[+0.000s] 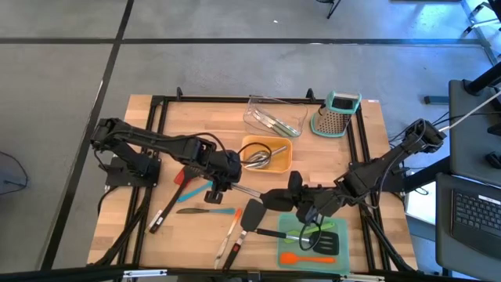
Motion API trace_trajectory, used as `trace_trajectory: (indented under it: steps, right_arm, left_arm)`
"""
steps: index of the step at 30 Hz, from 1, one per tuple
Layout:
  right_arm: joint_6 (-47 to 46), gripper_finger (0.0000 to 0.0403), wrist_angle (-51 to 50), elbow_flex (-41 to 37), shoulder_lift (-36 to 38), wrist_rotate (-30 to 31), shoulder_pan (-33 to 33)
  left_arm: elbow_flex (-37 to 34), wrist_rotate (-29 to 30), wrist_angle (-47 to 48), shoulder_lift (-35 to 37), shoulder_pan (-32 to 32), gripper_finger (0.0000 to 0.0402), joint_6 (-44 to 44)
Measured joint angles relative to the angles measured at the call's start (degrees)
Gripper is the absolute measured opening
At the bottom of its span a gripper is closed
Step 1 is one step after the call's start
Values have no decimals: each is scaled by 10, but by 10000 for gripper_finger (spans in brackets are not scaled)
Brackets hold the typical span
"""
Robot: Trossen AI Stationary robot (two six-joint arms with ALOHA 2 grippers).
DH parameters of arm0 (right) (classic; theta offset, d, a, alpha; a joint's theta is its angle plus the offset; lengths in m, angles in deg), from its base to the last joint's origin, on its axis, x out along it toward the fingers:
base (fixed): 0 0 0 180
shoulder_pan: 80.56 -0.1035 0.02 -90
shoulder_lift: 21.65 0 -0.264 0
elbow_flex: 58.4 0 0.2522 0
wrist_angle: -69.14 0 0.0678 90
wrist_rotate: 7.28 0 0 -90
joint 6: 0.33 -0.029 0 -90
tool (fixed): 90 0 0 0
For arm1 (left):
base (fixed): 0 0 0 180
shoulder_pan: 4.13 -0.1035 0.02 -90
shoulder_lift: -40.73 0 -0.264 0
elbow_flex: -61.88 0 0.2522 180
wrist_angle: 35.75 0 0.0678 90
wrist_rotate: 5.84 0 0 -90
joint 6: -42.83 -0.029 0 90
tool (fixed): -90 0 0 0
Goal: Pick & Place Kitchen Items
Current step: Put the black spatula into the green bin
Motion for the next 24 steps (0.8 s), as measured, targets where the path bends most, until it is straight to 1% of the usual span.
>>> trace_trajectory:
  steps: [1,2,8,10,13,15,19,21,24]
  right_arm:
    - [0,7,-1,0,0,0,0]
    - [0,7,-2,0,0,-1,0]
    - [-9,7,0,0,0,-6,4]
    - [-32,16,3,0,0,-4,8]
    - [-77,49,19,0,0,45,11]
    - [-93,76,34,0,0,91,11]
    - [-115,136,72,0,0,153,10]
    - [-131,165,82,2,1,176,10]
    - [-167,197,60,17,2,176,10]
  left_arm:
    - [-4,-6,-4,-1,0,79,-6]
    - [-9,-10,-6,-2,1,67,-10]
    - [-25,-4,-12,-2,7,67,1]
    - [-19,-3,-6,-1,11,67,8]
    - [-7,6,8,4,18,67,28]
    - [0,14,25,4,22,67,37]
    - [2,18,44,4,28,67,65]
    - [1,25,62,4,33,67,76]
    - [-1,31,75,3,42,67,85]
